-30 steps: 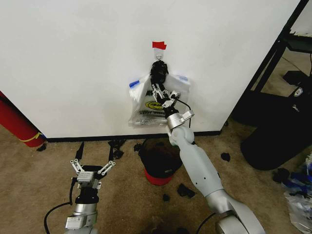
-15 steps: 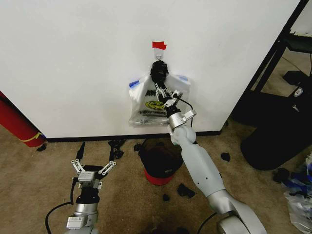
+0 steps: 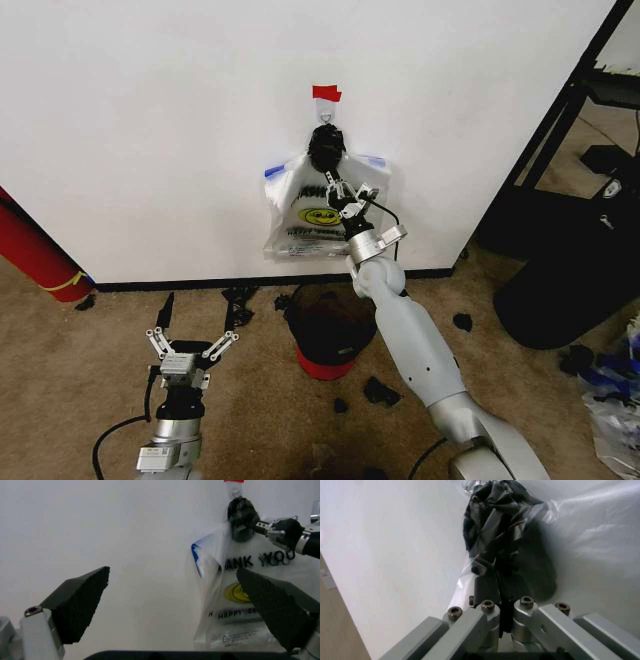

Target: Pick up the garbage bag from the wall and place it over the trash bin.

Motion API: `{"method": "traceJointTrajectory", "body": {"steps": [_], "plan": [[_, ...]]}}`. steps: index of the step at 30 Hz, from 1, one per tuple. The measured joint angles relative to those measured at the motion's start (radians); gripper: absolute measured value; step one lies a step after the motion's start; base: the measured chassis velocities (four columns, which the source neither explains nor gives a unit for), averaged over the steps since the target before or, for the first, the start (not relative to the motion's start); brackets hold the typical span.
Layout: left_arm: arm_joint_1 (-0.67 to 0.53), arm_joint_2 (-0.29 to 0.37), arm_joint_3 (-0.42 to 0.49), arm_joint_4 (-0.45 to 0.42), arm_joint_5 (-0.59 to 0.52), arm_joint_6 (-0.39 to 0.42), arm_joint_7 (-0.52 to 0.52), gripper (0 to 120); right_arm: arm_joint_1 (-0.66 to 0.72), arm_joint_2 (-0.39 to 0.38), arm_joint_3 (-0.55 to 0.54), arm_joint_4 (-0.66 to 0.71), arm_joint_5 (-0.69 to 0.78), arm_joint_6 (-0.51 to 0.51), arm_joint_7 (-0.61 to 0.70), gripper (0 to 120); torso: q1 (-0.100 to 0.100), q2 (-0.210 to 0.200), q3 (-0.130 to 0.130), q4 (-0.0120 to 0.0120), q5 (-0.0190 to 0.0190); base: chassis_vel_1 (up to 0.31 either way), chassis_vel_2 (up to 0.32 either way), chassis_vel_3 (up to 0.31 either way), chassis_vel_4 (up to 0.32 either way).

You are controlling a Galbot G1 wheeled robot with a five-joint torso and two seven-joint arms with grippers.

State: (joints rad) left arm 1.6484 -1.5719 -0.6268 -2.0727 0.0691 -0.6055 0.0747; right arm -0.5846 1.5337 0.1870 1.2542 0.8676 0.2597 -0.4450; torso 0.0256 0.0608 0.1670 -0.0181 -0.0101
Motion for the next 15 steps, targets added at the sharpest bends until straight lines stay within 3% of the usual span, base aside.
{"method": "traceJointTrajectory", "body": {"steps": [15], "plan": [[0.010,0.009,0.004,-0.017,0.000,-0.003,0.000,100,-0.150,-0.057,0.004,0.117,0.002,-0.001,-0.068,0,0.000,0.000,0.000,-0.0001,0.0000,0.000,0.000,0.000,0.000]]}}
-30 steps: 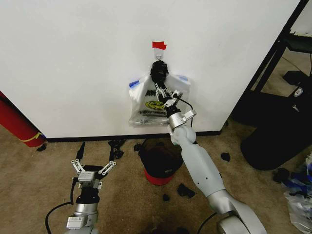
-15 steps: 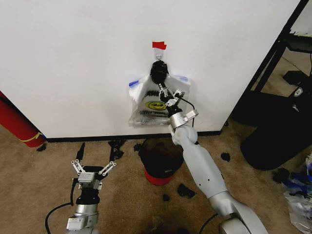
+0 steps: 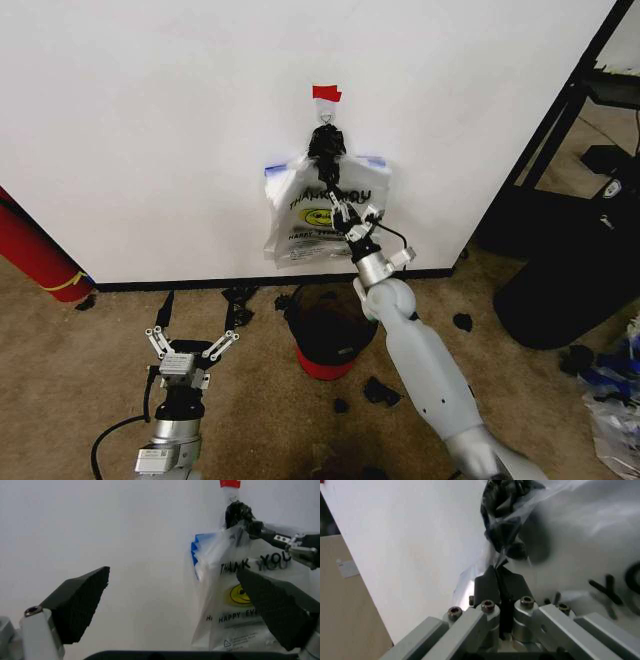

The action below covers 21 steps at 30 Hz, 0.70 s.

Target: Pick up the garbage bag from the wall and place it over the trash bin.

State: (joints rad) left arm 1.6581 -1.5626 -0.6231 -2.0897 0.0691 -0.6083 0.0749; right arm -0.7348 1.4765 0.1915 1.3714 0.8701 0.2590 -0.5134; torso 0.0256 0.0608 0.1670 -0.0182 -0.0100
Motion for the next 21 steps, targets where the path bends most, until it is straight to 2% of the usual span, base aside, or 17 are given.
{"method": "traceJointTrajectory", "body": {"steps": [21], "plan": [[0.006,0.015,0.009,-0.017,-0.006,-0.002,-0.001,100,-0.159,-0.008,0.033,0.102,0.009,0.008,-0.074,0,0.000,0.000,0.000,0.0000,-0.0001,0.000,0.000,0.000,0.000]]}}
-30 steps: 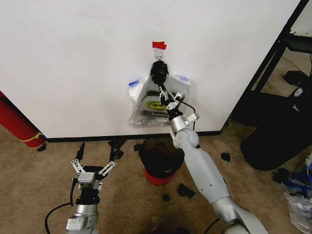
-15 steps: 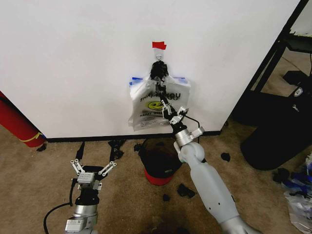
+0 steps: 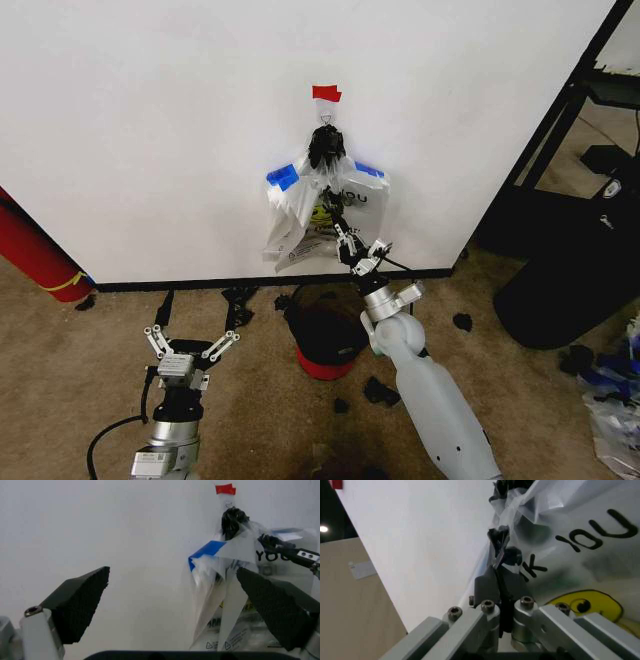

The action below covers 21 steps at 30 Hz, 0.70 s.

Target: Pick up the garbage bag from the wall and place it over the trash bin.

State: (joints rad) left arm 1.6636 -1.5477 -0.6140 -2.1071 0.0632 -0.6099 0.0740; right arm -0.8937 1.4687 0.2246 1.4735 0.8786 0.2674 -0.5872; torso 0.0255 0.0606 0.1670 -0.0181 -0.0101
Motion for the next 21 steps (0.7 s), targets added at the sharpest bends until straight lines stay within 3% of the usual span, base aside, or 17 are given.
{"method": "traceJointTrajectory", "body": {"steps": [21], "plan": [[-0.004,-0.001,0.012,-0.004,-0.001,-0.002,-0.001,100,-0.161,-0.028,0.042,0.087,-0.002,0.011,-0.120,0,0.000,0.000,0.000,0.0000,0.0001,0.000,0.000,0.000,0.000]]}}
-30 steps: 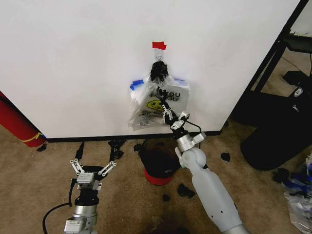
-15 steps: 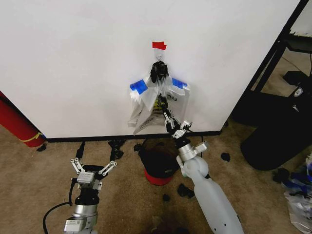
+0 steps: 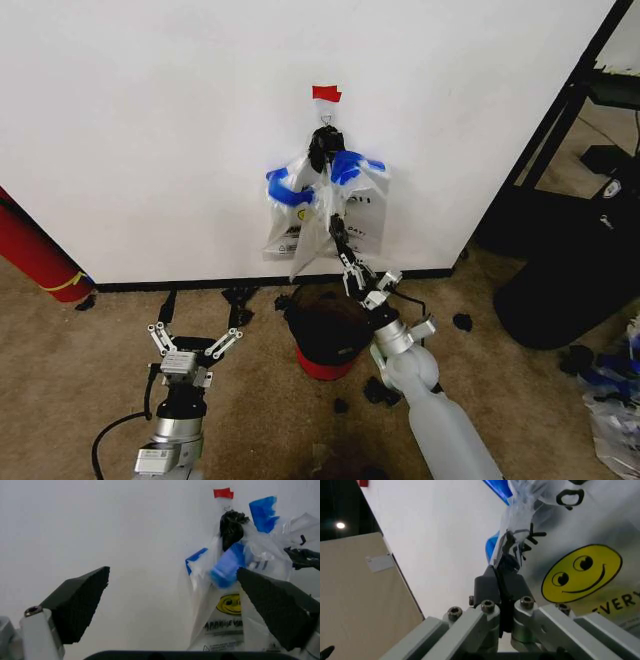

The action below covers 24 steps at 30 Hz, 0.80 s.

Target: Pick up the garbage bag from the wall and place it over the trash bin.

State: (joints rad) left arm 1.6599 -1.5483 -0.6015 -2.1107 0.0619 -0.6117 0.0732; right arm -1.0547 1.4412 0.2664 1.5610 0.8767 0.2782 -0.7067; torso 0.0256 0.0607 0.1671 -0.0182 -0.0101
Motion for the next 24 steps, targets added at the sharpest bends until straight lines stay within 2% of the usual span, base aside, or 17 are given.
{"method": "traceJointTrajectory", "body": {"steps": [24], "plan": [[0.006,0.001,0.001,-0.002,-0.001,-0.011,-0.002,100,-0.110,0.013,0.018,0.021,-0.002,0.023,-0.105,0,0.000,0.000,0.000,0.0000,0.0000,0.000,0.000,0.000,0.000]]}}
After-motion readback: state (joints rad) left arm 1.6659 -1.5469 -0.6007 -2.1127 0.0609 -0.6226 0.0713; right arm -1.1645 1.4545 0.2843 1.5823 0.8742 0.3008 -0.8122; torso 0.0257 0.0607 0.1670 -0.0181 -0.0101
